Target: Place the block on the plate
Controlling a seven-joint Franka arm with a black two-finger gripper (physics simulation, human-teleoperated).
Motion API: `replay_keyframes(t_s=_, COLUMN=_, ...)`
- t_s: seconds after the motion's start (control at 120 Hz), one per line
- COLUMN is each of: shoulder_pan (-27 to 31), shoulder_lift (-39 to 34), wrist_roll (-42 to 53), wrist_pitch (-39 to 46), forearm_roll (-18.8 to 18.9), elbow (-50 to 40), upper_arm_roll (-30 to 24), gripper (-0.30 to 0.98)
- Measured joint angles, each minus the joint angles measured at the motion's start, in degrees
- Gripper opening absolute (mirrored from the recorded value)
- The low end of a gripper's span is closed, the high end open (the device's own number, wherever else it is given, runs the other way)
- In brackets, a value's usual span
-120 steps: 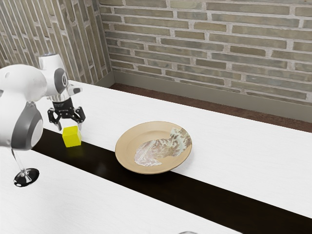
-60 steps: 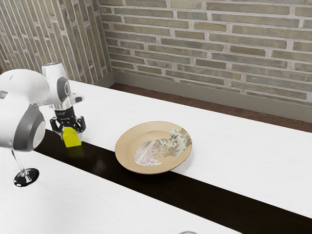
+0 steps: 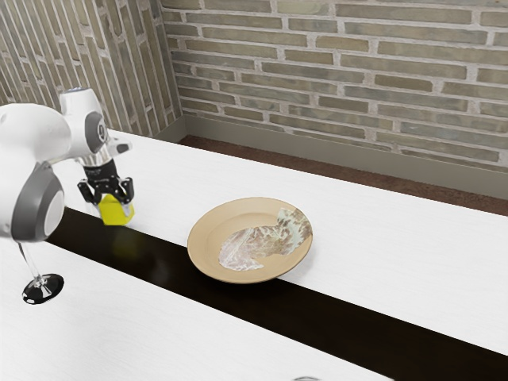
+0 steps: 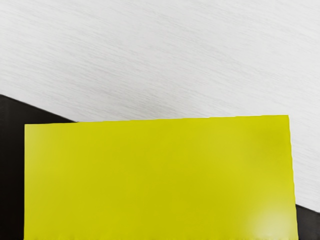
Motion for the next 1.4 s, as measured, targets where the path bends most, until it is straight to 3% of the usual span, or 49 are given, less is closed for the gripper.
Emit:
replay_keyframes(t_s=0.233, shoulder_pan=-0.44, shoulder_lift=-7.66, wrist_roll=-0.05, wrist_pitch=-0.96, forearm_roll=3.66, elbow=0.04, upper_arm_roll=-1.03, gripper=0.4)
replay_keyframes(t_s=0.542, shoulder_pan=-0.74, shoulder_lift=-14.9, wrist_roll=-2.07, wrist_pitch=-3.19, forearm_roll=12.59, elbow=-0.12, upper_arm_roll=-14.89, gripper=0.4)
replay_keyframes(t_s=0.708, shoulder_pan=-5.27, shoulder_lift=-17.97, wrist_roll=-4.07, wrist_pitch=-5.06, forearm_roll=15.8, elbow=-2.14, upper_arm_roll=-16.43, gripper=0.4)
replay_keyframes(t_s=0.967, shoulder_pan=-14.39, shoulder_lift=-19.58, wrist_roll=-6.57, wrist_pitch=-6.93, forearm_roll=17.15, elbow=-4.31, upper_arm_roll=-17.26, gripper=0.4)
replay_keyframes(t_s=1.15, shoulder_pan=-15.52, shoulder_lift=-17.59, wrist_roll=-7.85, wrist_pitch=-6.95, forearm_roll=17.18, elbow=-4.82, upper_arm_roll=-20.88, gripper=0.4)
replay_keyframes(t_s=1.4, shoulder_pan=-16.29, shoulder_lift=-9.29, wrist_roll=-9.16, wrist_pitch=-6.63, forearm_roll=16.64, elbow=2.07, upper_arm_roll=-22.33, gripper=0.4)
